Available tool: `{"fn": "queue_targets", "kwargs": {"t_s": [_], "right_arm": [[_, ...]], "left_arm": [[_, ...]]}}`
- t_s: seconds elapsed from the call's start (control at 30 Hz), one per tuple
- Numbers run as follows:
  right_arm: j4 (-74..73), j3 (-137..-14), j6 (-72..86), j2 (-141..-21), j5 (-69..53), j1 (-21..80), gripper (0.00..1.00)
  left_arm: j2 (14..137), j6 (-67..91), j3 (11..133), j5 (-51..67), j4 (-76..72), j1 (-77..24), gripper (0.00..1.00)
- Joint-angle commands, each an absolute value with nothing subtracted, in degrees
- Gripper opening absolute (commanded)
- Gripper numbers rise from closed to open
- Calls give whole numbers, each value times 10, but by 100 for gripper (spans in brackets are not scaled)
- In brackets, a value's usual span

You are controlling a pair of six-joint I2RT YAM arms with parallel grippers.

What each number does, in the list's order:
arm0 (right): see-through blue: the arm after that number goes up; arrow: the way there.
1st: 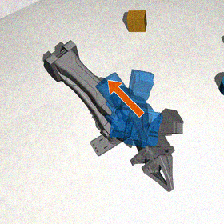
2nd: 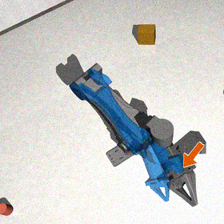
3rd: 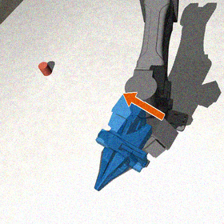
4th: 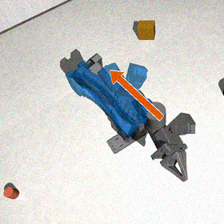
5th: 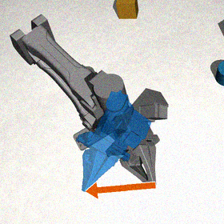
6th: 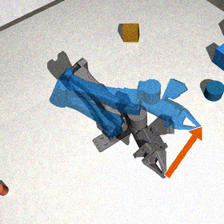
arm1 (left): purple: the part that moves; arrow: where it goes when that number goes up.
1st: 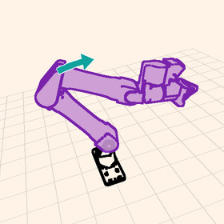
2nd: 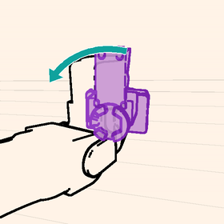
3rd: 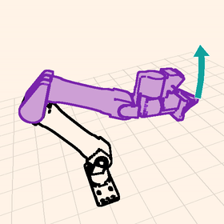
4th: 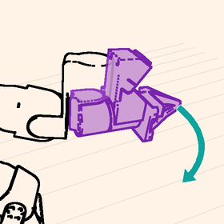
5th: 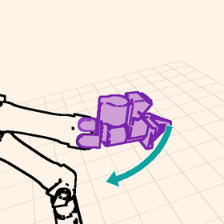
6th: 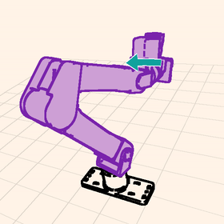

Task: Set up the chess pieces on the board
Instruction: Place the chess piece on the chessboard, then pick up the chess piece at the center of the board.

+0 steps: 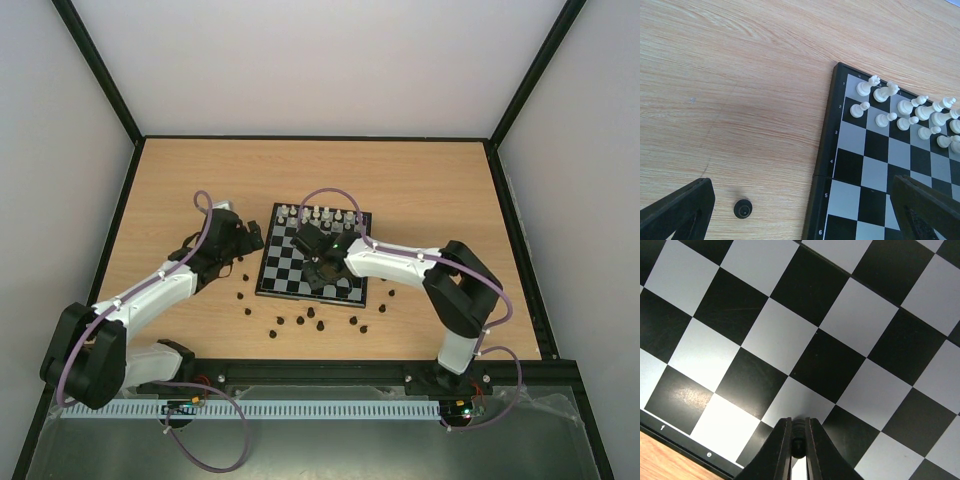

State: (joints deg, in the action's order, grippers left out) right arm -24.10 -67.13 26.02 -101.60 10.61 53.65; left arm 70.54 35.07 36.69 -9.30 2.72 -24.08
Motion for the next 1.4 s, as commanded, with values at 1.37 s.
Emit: {"fn": "queue_targets", "kwargs": {"t_s": [1.37], "right_arm": [[-164,-533,248,-819,125,480,34]], "left_arm": [[754,401,356,-158,79,-233,91]]}}
